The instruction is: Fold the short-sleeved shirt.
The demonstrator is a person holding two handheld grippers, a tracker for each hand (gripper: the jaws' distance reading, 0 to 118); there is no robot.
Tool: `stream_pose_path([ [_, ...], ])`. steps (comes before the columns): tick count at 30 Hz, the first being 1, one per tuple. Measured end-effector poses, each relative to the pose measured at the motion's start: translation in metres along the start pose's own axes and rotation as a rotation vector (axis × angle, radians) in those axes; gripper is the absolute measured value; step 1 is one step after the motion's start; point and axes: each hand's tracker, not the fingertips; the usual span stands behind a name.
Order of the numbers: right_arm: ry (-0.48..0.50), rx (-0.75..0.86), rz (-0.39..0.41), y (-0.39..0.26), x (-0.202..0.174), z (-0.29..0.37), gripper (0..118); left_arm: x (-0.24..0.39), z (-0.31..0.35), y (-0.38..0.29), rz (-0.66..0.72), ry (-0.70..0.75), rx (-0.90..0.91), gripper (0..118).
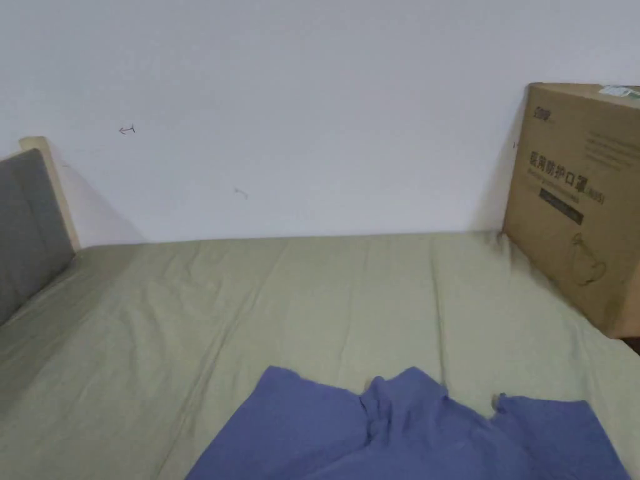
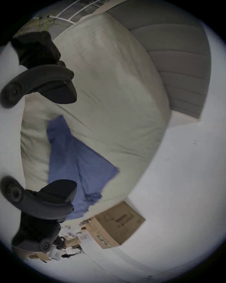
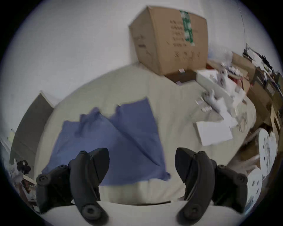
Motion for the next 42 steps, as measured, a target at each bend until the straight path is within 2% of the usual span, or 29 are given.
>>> stream_pose_path([
  [2, 0.085, 0.082, 0.056, 0.006, -0.038, 0.020, 69, 0.018, 0.016, 0.003, -0.013, -0.007, 0.065, 101],
  [4, 0.116, 0.158, 0.111, 0.009, -0.071, 0.032, 54, 0.034, 0.027, 0.005, -0.050, -0.003, 0.104, 97],
  [5, 0.118, 0.170, 0.132, 0.013, -0.085, 0.034, 12, 0.040, 0.031, 0.007, -0.066, -0.007, 0.108, 74],
  [6, 0.120, 0.189, 0.126, 0.013, -0.096, 0.038, 0, 0.043, 0.033, 0.008, -0.066, -0.016, 0.096, 42],
  [7, 0.176, 0.186, 0.111, 0.015, -0.104, 0.039, 0, 0.044, 0.029, 0.011, -0.063, -0.025, 0.071, 4],
  [8, 0.260, 0.153, 0.090, 0.019, -0.108, 0.037, 0, 0.039, 0.026, 0.012, -0.059, -0.020, 0.054, 0],
  [9, 0.296, 0.137, 0.077, 0.022, -0.112, 0.034, 0, 0.035, 0.022, 0.014, -0.063, -0.021, 0.011, 0],
  [10, 0.291, 0.130, 0.071, 0.023, -0.117, 0.034, 0, 0.030, 0.016, 0.015, -0.086, -0.014, -0.039, 0],
  [12, 0.268, 0.125, 0.078, 0.022, -0.125, 0.033, 0, 0.013, -0.011, 0.016, -0.122, 0.120, -0.157, 0],
  [14, 0.271, 0.104, 0.078, 0.023, -0.123, 0.027, 0, -0.008, -0.041, 0.015, -0.086, 0.133, -0.300, 2],
  [15, 0.272, 0.094, 0.076, 0.021, -0.124, 0.026, 0, -0.020, -0.058, 0.012, -0.048, 0.125, -0.353, 17],
  [16, 0.272, 0.084, 0.076, 0.019, -0.124, 0.024, 0, -0.029, -0.072, 0.006, -0.040, 0.158, -0.377, 53],
  [17, 0.270, 0.072, 0.077, 0.017, -0.121, 0.020, 0, -0.038, -0.089, 0.000, -0.051, 0.192, -0.419, 106],
  [18, 0.264, 0.056, 0.079, 0.015, -0.121, 0.019, 0, -0.045, -0.103, -0.008, -0.063, 0.207, -0.464, 117],
  [22, 0.251, 0.018, 0.080, 0.010, -0.122, 0.017, 0, -0.063, -0.138, -0.027, -0.105, 0.257, -0.465, 110],
  [23, 0.249, 0.006, 0.078, 0.010, -0.122, 0.016, 0, -0.065, -0.141, -0.029, -0.097, 0.247, -0.468, 96],
  [24, 0.243, -0.005, 0.078, 0.010, -0.122, 0.014, 0, -0.059, -0.142, -0.033, -0.101, 0.243, -0.473, 88],
  [25, 0.235, -0.013, 0.080, 0.010, -0.122, 0.012, 0, -0.053, -0.140, -0.037, -0.201, 0.327, -0.457, 79],
  [26, 0.227, -0.019, 0.084, 0.010, -0.122, 0.010, 0, -0.048, -0.134, -0.040, -0.267, 0.307, -0.430, 59],
  [27, 0.222, -0.021, 0.088, 0.010, -0.122, 0.007, 0, -0.043, -0.126, -0.042, -0.316, 0.259, -0.406, 26],
  [28, 0.218, -0.024, 0.091, 0.010, -0.122, 0.004, 0, -0.031, -0.116, -0.042, -0.326, 0.189, -0.402, 0],
  [30, 0.207, -0.038, 0.096, 0.011, -0.123, -0.007, 0, -0.025, -0.099, -0.041, -0.274, 0.062, -0.367, 0],
  [34, 0.261, -0.128, 0.129, 0.028, -0.125, -0.050, 0, -0.009, -0.061, -0.027, -0.213, 0.057, -0.178, 0],
  [36, 0.135, -0.121, 0.224, 0.046, -0.136, -0.079, 0, -0.005, -0.048, -0.017, -0.128, 0.012, -0.124, 0],
  [38, 0.156, -0.155, 0.228, 0.068, -0.139, -0.120, 0, -0.003, -0.037, -0.014, -0.091, -0.010, -0.081, 0],
  [39, 0.193, -0.201, 0.212, 0.078, -0.141, -0.140, 8, -0.002, -0.032, -0.014, -0.089, -0.013, -0.065, 0],
  [40, 0.216, -0.265, 0.198, 0.089, -0.143, -0.166, 38, 0.009, -0.028, -0.011, -0.094, -0.030, -0.054, 0],
  [41, 0.212, -0.341, 0.178, 0.098, -0.136, -0.199, 93, 0.010, -0.025, -0.011, -0.104, -0.044, -0.054, 0],
  [42, 0.201, -0.400, 0.188, 0.104, -0.139, -0.223, 112, 0.011, -0.023, -0.012, -0.115, -0.043, -0.057, 0],
])
